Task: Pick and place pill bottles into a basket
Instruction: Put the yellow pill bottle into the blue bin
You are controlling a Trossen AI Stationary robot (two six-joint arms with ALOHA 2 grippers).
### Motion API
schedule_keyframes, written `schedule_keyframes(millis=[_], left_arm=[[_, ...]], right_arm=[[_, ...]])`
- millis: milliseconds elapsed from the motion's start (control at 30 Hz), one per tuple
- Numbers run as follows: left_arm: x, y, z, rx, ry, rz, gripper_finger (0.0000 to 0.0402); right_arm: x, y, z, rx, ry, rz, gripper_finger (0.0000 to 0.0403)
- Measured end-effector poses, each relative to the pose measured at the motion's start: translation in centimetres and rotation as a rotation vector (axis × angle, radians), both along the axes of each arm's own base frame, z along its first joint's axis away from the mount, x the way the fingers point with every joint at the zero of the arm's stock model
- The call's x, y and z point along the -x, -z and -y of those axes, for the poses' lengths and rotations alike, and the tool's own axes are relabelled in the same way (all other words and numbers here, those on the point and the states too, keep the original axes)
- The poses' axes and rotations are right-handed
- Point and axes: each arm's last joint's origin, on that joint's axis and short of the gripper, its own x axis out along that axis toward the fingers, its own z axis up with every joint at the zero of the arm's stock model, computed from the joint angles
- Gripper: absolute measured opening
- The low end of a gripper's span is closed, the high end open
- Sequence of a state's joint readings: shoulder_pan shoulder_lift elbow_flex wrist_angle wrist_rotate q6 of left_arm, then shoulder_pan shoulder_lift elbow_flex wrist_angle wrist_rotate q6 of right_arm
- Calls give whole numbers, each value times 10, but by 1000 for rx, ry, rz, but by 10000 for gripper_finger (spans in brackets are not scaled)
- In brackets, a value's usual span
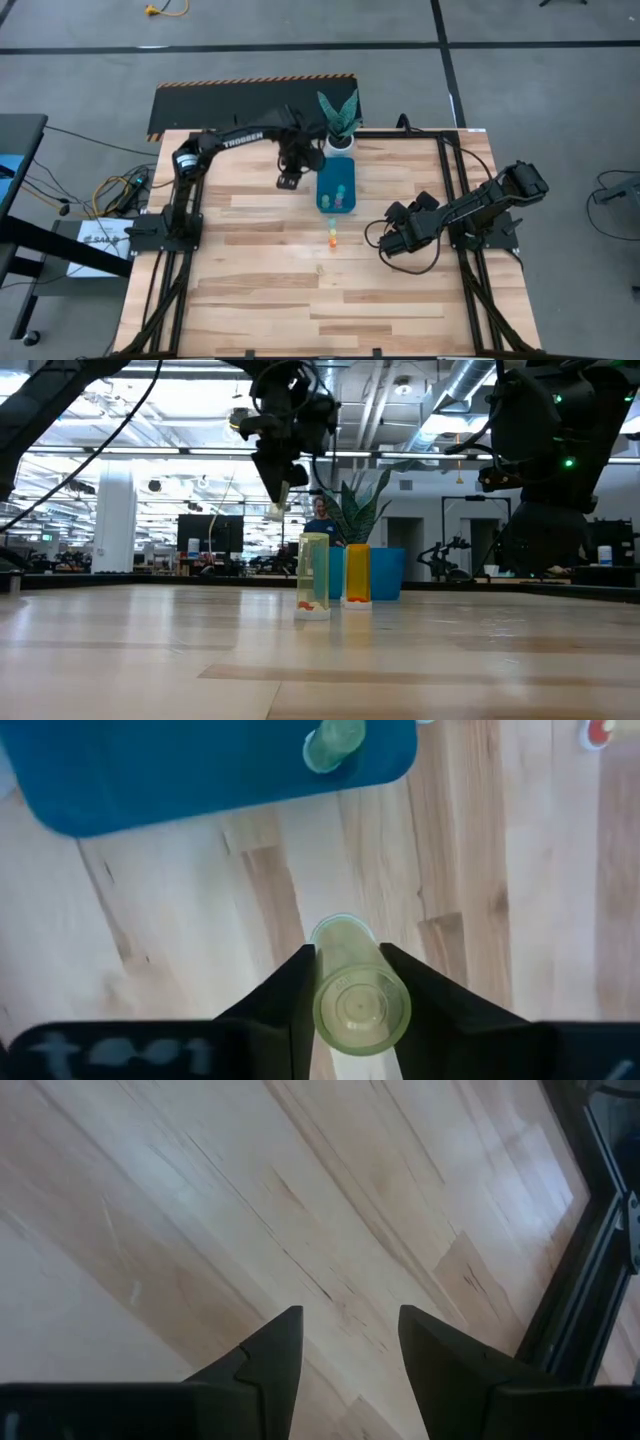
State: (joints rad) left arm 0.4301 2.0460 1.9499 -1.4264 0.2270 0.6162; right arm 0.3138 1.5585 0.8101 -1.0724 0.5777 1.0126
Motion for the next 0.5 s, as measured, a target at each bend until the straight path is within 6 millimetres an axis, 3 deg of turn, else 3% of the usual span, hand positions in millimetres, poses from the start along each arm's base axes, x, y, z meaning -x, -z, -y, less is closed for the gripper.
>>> schedule_keyframes(millis=[267, 500], left_arm=[[5, -1, -23, 16, -6, 83, 82], [-8, -2, -18, 9, 52, 196, 82]], right_arm=[[0, 0, 1, -1, 4, 0, 159], [-1, 0, 5, -6, -13, -27, 159]])
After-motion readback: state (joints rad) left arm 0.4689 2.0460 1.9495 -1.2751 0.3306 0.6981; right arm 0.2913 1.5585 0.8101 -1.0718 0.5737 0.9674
